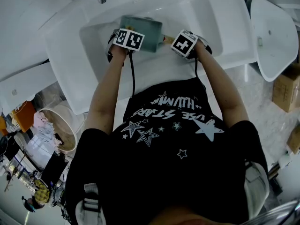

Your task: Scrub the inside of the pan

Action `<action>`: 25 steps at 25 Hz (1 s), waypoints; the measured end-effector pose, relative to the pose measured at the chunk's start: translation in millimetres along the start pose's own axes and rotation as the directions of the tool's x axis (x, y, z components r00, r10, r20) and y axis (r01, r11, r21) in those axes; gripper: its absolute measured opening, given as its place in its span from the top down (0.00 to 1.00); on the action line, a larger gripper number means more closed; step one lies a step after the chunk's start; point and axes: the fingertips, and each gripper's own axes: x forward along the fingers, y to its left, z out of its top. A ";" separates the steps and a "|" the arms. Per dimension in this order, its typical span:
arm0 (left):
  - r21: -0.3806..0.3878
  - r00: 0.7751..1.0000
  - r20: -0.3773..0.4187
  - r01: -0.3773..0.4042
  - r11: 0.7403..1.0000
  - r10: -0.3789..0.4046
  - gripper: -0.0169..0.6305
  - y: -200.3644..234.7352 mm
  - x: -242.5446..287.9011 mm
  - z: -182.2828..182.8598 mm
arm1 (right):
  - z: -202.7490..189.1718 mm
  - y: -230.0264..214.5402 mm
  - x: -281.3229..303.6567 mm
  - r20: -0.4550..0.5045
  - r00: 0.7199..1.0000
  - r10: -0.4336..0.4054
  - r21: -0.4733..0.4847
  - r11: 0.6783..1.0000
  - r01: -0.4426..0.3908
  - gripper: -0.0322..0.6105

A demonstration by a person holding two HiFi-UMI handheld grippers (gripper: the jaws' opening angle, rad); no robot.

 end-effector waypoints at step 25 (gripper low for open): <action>-0.301 0.936 0.150 0.351 0.886 -0.320 0.91 -86.7 -5.0 52.9 | -6.3 -2.2 -4.2 0.001 1.000 0.001 0.008 1.000 -0.001 0.71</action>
